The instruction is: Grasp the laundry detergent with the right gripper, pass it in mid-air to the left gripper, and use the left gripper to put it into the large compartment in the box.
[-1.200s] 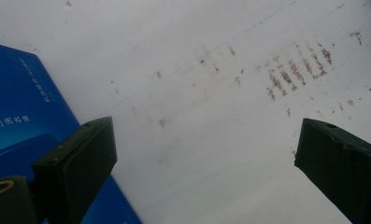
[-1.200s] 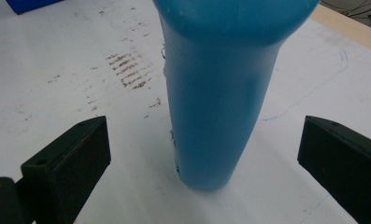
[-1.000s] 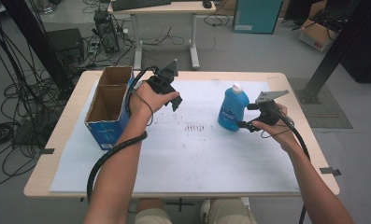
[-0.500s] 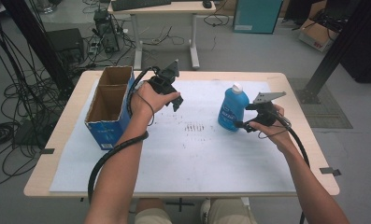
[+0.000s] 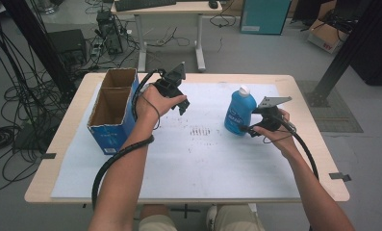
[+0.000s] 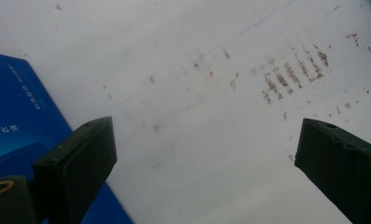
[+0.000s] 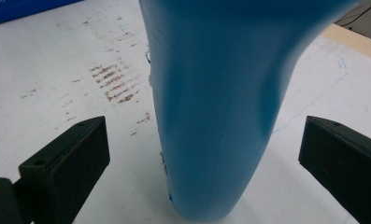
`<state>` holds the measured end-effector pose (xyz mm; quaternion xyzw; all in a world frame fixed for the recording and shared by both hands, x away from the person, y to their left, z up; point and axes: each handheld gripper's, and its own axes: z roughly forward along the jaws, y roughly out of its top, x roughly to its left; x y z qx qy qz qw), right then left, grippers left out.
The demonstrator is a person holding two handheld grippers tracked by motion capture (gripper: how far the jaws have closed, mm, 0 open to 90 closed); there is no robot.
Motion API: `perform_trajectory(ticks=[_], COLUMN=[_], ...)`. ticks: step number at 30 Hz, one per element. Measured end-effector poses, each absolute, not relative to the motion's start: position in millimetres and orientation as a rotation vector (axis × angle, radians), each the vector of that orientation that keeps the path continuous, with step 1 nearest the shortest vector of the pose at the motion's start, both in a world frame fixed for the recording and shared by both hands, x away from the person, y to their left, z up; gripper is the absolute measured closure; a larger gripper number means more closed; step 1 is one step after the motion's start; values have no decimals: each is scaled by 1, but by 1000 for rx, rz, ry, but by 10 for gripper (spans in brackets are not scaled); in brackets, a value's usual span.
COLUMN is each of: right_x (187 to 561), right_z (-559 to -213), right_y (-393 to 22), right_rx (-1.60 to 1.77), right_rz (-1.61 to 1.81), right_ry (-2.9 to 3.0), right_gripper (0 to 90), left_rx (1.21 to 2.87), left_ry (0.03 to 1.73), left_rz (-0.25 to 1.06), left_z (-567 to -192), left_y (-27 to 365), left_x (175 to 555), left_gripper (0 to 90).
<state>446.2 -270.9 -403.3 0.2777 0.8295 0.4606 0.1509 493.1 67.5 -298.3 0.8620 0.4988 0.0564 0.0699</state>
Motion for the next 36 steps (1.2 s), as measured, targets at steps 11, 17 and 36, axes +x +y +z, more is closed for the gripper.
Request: perform_trajectory(ticks=[11, 17, 36], right_x=[449, 449, 449], right_z=[-408, -412, -412], right_y=[-269, -264, -259], right_rx=[821, 835, 791], right_rz=[1368, 1377, 1407], right_ry=[2330, 2320, 2277], right_gripper=[16, 17, 14], left_rx=[2598, 2600, 2600], left_ry=[1493, 1493, 1491], left_rz=[171, 167, 174], left_z=[-299, -300, -298], left_y=[63, 64, 65], left_x=[494, 495, 494], left_gripper=[58, 58, 58])
